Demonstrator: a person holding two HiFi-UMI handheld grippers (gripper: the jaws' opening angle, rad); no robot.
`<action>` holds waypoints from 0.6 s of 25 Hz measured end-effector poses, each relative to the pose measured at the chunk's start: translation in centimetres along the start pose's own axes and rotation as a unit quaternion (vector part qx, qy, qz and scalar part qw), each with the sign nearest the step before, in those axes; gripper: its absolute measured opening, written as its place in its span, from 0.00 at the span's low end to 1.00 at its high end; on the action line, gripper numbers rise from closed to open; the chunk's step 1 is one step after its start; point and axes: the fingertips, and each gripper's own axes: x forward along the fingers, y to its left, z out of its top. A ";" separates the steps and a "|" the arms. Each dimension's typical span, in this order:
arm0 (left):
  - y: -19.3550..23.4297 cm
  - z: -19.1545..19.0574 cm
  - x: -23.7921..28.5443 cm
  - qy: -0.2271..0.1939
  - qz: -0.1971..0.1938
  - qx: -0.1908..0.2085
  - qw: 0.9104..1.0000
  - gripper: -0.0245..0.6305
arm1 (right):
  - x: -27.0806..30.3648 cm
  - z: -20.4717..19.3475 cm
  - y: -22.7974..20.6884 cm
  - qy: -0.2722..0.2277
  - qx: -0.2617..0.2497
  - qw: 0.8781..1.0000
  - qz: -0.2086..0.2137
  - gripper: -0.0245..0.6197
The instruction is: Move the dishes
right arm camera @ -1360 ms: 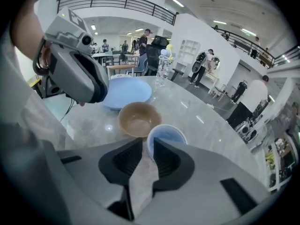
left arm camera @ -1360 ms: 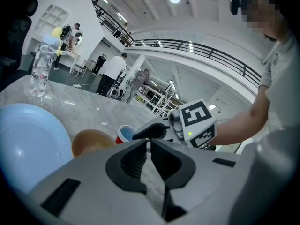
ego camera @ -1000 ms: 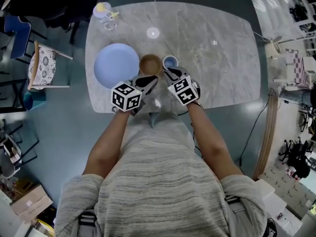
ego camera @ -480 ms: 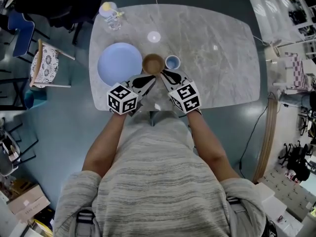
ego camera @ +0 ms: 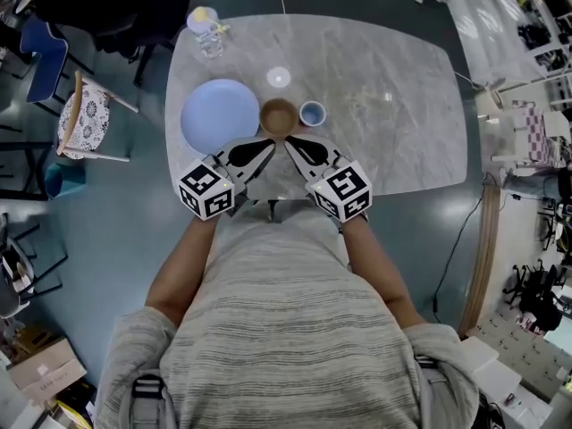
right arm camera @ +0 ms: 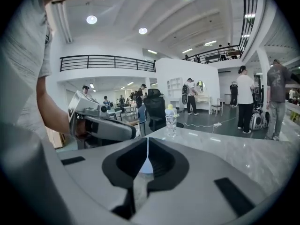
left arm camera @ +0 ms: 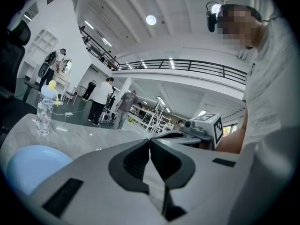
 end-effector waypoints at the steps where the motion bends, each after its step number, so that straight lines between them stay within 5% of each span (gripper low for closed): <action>1: -0.4 0.5 -0.3 -0.007 -0.001 0.003 1.000 0.07 | -0.4 0.4 0.3 -0.008 0.003 1.000 0.001 0.08; 15: -5.4 4.4 -0.8 -0.042 -0.037 0.061 0.997 0.07 | -3.5 4.1 3.4 -0.081 -0.001 0.997 0.021 0.07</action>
